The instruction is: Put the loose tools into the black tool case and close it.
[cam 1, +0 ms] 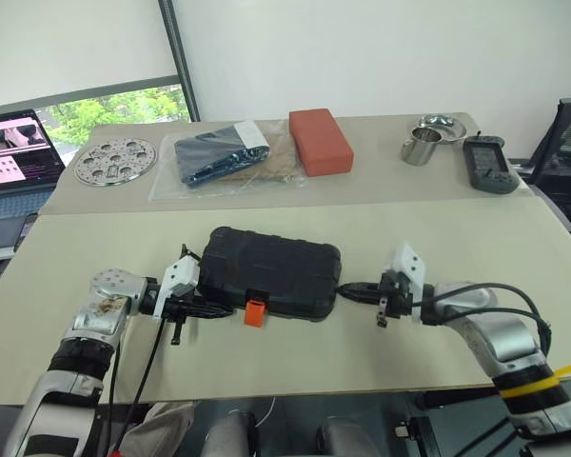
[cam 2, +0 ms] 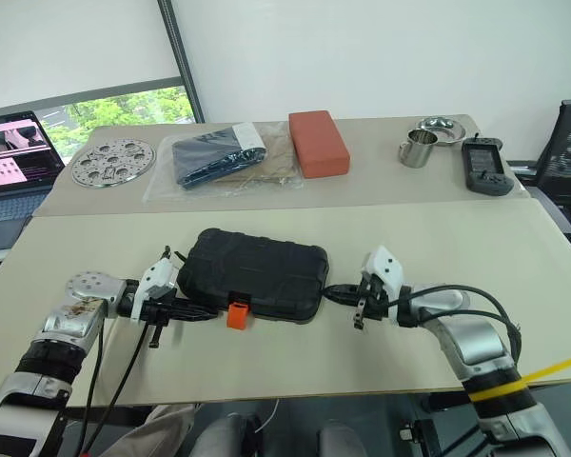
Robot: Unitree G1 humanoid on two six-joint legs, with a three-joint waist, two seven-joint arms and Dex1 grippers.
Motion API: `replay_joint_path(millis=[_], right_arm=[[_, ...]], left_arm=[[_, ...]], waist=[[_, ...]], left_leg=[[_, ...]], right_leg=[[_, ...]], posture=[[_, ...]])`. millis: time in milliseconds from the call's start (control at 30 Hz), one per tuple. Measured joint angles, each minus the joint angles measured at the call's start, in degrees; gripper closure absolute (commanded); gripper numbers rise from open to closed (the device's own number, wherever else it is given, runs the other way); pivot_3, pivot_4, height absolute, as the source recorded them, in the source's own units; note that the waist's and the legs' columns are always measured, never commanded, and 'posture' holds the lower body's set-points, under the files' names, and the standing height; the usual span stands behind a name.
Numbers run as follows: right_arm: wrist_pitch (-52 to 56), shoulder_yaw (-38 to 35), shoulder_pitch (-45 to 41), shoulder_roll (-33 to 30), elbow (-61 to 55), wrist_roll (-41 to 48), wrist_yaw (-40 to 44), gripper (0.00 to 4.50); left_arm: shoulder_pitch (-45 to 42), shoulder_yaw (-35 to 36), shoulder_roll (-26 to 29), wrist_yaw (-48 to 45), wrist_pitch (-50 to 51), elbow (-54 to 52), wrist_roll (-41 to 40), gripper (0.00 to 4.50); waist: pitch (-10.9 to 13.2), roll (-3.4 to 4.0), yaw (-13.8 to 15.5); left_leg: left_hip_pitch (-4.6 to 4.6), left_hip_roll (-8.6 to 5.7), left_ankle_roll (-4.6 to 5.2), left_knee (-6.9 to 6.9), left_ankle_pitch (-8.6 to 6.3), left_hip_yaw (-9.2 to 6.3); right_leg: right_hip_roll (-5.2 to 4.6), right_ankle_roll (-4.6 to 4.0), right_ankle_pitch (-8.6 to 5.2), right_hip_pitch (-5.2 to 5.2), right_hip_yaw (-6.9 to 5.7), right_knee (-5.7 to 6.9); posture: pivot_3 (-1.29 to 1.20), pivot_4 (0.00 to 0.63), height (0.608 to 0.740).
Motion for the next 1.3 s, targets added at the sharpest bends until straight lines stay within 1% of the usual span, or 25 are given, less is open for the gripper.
replay_joint_path(millis=[133,267,367,433,533,600,667,733,767,900,967,1000,1100,1233,1300], right_arm=[[-1.93,-1.80,-5.65,3.28,8.35,-3.25,-3.30,4.50],[-3.79,-2.34,-7.35,3.49,11.45,-5.28,-3.51,4.50],[-2.31,-3.05,-5.56,1.38,10.23,-4.57,-0.92,4.50],[0.46,-3.78,-1.51,-2.72,5.45,-2.67,3.08,4.50],[4.31,-4.70,3.58,-7.35,-0.61,-1.01,6.88,4.50],[5.93,-4.53,6.24,-8.92,-4.08,-0.34,8.88,4.50],[7.52,-3.86,8.49,-9.47,-7.96,-0.09,9.45,4.50],[9.42,-2.34,9.86,-8.61,-11.21,-0.05,9.05,4.50],[11.01,-1.43,10.17,-7.14,-12.86,0.03,8.35,4.50],[14.28,0.13,10.09,-4.87,-15.82,1.06,7.14,4.50],[15.32,0.32,9.20,-3.27,-16.06,1.13,6.01,4.50],[15.45,0.47,7.82,-1.57,-15.36,0.90,4.82,4.50],[15.40,1.31,4.70,0.71,-12.97,-0.47,3.06,4.50],[12.85,0.77,0.46,3.65,-5.20,-3.72,-1.49,4.50],[10.25,-0.13,-2.10,5.23,-0.35,-6.36,-4.35,4.50]], left_arm=[[0.97,-0.20,-1.86,1.53,1.48,-2.87,-0.04,4.45],[2.16,-0.25,-1.93,2.34,2.25,-5.92,-0.72,4.45],[3.83,0.70,0.00,2.42,3.46,-8.55,-2.03,4.45],[7.50,1.83,4.24,0.80,5.73,-12.26,-4.06,4.45],[10.97,4.01,8.06,-0.08,9.40,-16.15,-6.56,4.45],[11.59,5.52,9.61,-0.13,10.86,-17.11,-7.62,4.45],[11.44,6.94,10.50,0.39,11.42,-16.13,-8.12,4.45],[10.24,8.12,11.47,1.98,10.66,-11.86,-7.40,4.45],[8.46,8.49,11.48,3.68,9.09,-7.79,-5.93,4.45],[3.76,8.60,11.34,8.24,4.77,0.82,-1.89,4.45],[1.04,8.10,10.32,11.60,1.31,5.10,1.02,4.45],[-0.81,7.47,8.29,13.71,-0.65,6.89,2.80,4.45],[-2.76,5.16,3.46,15.91,-2.89,7.34,4.43,4.45],[-4.72,3.04,-1.68,17.22,-3.10,7.97,5.73,4.45],[-4.61,1.92,-5.07,16.59,-1.79,5.94,5.01,4.45]], waist=[[0.00,0.00,0.47],[0.00,0.01,0.65],[0.00,0.01,0.55],[0.00,0.02,0.45],[0.00,0.02,0.29],[0.01,0.01,0.26],[0.01,0.01,0.23],[0.02,-0.02,0.09],[0.02,-0.02,0.14],[0.03,-0.09,0.46],[0.02,-0.10,0.65],[0.02,-0.10,0.84],[-0.01,-0.17,0.92],[-0.01,-0.17,0.85],[-0.02,-0.16,1.09]], left_leg=[[0.00,-0.06,0.00,0.05,0.00,0.01],[-0.07,-0.07,0.03,0.03,-0.02,0.01],[-0.09,-0.05,0.03,-0.01,-0.02,0.01],[-0.07,-0.05,0.01,-0.22,-0.02,0.01],[-0.06,0.00,0.00,-0.25,-0.03,0.01],[-0.04,0.00,0.01,-0.27,-0.04,-0.01],[0.02,0.00,0.01,-0.26,-0.04,-0.01],[0.03,0.02,0.01,-0.26,-0.04,-0.04],[0.01,0.00,0.01,-0.26,-0.04,-0.05],[-0.20,-0.06,0.02,-0.25,-0.04,-0.02],[-0.25,-0.08,0.03,-0.23,-0.04,-0.02],[-0.26,-0.10,0.03,-0.21,-0.04,-0.02],[-0.34,-0.09,0.02,-0.18,-0.04,0.00],[-0.39,-0.12,-0.07,-0.17,0.04,0.02],[-0.54,-0.14,-0.13,-0.12,0.10,0.02]], right_leg=[[-0.08,0.01,0.00,0.07,-0.05,-0.01],[-0.13,0.01,0.00,0.05,-0.08,-0.06],[-0.13,0.00,0.00,0.05,-0.07,-0.09],[-0.13,0.00,0.00,0.04,-0.01,-0.20],[-0.10,-0.01,-0.01,0.04,-0.01,-0.29],[-0.11,-0.01,-0.02,0.04,-0.02,-0.29],[-0.13,-0.01,-0.01,0.06,-0.01,-0.24],[-0.10,-0.02,0.00,0.05,-0.01,-0.23],[-0.12,-0.03,0.00,0.00,0.00,-0.19],[-0.15,-0.02,0.01,-0.20,0.00,-0.21],[-0.16,-0.02,0.01,-0.25,-0.01,-0.21],[-0.17,-0.01,0.01,-0.27,-0.02,-0.19],[-0.13,0.00,0.02,-0.33,-0.03,-0.16],[-0.09,0.00,0.03,-0.49,0.00,-0.03],[-0.11,0.01,0.03,-0.60,-0.02,-0.01]], posture=[[0.00,0.150,0.740],[0.00,0.150,0.740],[0.00,0.150,0.740],[0.00,0.150,0.740],[0.00,0.150,0.740],[0.00,0.150,0.740],[0.00,0.150,0.740],[0.00,0.150,0.740],[0.00,0.150,0.740],[0.00,0.150,0.740],[0.00,0.150,0.740],[0.00,0.150,0.740],[0.00,0.150,0.740],[0.00,0.150,0.740],[0.00,0.150,0.740]])
